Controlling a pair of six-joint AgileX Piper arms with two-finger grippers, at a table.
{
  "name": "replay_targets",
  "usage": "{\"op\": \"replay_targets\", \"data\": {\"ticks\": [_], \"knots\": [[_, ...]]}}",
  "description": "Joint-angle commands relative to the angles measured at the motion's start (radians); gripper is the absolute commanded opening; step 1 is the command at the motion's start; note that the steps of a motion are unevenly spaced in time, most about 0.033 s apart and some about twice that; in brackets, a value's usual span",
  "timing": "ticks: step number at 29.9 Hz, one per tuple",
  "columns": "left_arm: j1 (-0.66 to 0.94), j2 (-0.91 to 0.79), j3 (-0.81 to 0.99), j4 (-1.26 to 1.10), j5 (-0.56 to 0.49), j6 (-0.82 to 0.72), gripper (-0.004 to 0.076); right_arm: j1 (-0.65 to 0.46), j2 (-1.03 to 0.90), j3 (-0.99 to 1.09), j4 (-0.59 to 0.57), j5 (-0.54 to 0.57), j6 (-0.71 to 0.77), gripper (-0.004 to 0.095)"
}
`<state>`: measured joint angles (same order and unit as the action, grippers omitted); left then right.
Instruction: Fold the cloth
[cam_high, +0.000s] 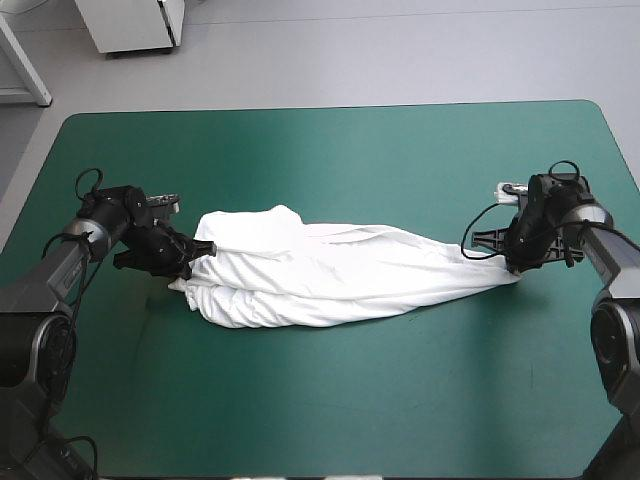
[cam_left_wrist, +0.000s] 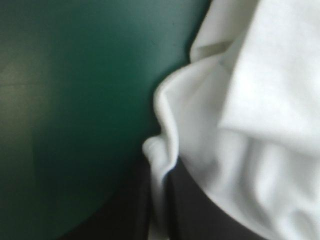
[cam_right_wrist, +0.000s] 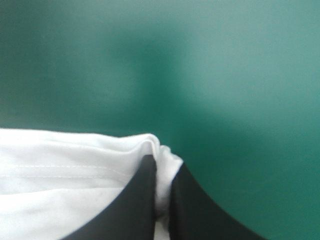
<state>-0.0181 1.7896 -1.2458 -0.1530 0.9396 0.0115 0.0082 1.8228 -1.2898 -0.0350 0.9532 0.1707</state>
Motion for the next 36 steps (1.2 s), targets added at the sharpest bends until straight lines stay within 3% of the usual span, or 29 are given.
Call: {"op": "replay_targets", "data": {"ticks": [1,15,21,36], "knots": [[0.001,-0.016,-0.008,0.042,-0.054,-0.003,-0.0009,0.014,-0.039,0.018,0.006,0.047,0.009,-0.0019],[0.001,-0.382,-0.126,0.029,0.003,0.096,-0.0009,0.014,-0.456,-0.093,-0.01,0.065,-0.028,-0.0019],[0.001,-0.47,-0.329,-0.108,-0.004,0.194,-0.0009,0.014,-0.519,-0.313,0.054,0.067,-0.083,-0.0019],[0.001,-0.473,-0.991,-0.287,-0.051,0.31,-0.0009,0.014,-0.523,-1.004,0.184,0.0,-0.247,-0.0019]]}}
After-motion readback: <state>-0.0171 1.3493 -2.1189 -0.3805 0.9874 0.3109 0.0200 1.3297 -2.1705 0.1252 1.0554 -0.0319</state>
